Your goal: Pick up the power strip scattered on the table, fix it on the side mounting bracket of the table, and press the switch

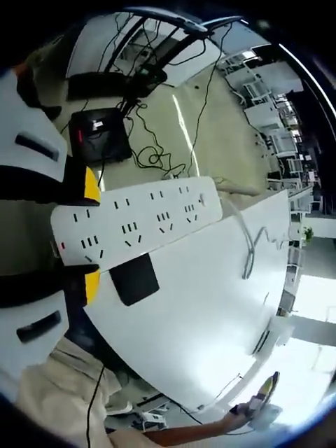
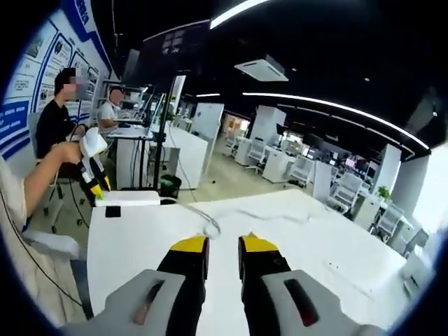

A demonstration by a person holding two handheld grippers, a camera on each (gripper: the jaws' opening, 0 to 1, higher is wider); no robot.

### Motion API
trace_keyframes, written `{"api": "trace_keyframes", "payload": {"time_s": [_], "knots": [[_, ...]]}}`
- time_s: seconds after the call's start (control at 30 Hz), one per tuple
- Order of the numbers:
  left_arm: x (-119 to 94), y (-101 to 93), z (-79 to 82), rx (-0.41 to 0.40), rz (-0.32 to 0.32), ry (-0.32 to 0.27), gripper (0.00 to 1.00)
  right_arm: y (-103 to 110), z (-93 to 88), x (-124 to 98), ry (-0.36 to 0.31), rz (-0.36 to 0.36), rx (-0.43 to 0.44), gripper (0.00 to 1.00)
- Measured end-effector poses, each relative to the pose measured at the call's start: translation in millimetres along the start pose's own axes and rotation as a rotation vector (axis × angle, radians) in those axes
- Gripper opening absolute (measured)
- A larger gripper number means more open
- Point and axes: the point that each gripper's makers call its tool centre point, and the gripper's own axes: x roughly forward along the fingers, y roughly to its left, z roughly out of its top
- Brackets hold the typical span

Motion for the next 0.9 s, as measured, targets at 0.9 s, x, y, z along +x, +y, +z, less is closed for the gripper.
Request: {"api": "trace_keyframes", "payload": {"time_s": [0.9], "knots": [[-20.3,-53.4,137.1,0.02,-0.133,-0.748,0.39,-52.8,-40.3,-69.2,-0.172,-0.152,0.161,0.19]]}}
